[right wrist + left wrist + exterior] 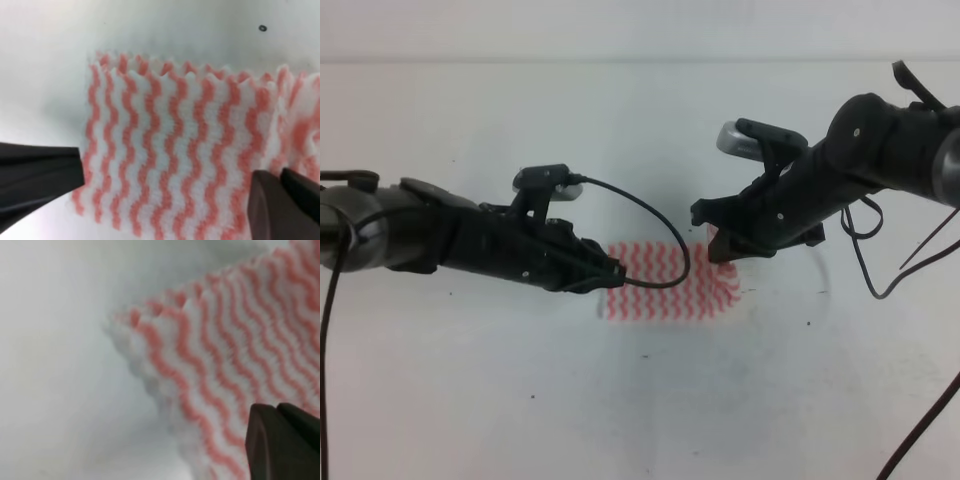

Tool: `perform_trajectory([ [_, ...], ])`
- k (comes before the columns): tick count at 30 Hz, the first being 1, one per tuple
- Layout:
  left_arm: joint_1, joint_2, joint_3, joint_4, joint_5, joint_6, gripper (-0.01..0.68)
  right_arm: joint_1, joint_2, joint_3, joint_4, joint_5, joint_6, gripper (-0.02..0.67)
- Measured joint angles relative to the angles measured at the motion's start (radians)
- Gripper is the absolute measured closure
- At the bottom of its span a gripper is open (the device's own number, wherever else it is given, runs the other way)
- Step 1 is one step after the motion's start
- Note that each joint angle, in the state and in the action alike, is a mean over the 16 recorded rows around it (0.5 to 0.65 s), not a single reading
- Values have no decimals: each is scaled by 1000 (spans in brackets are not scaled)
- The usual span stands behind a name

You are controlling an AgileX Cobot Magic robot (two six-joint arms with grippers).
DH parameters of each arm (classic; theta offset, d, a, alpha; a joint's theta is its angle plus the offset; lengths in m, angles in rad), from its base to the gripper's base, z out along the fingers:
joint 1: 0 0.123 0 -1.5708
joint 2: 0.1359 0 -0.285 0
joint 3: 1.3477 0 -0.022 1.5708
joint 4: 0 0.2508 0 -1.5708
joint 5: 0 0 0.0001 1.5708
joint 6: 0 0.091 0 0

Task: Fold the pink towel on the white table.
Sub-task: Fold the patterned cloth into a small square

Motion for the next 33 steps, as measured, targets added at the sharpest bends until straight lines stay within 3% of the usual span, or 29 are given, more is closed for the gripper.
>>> perform_trajectory([
  [17,-6,56,0,8,-16,-8,677,0,-3,-1,54,2,-21,666],
  [33,-56,57,0,-6,-36,-9,677,27,-3,-1,174,-18,-98,666],
])
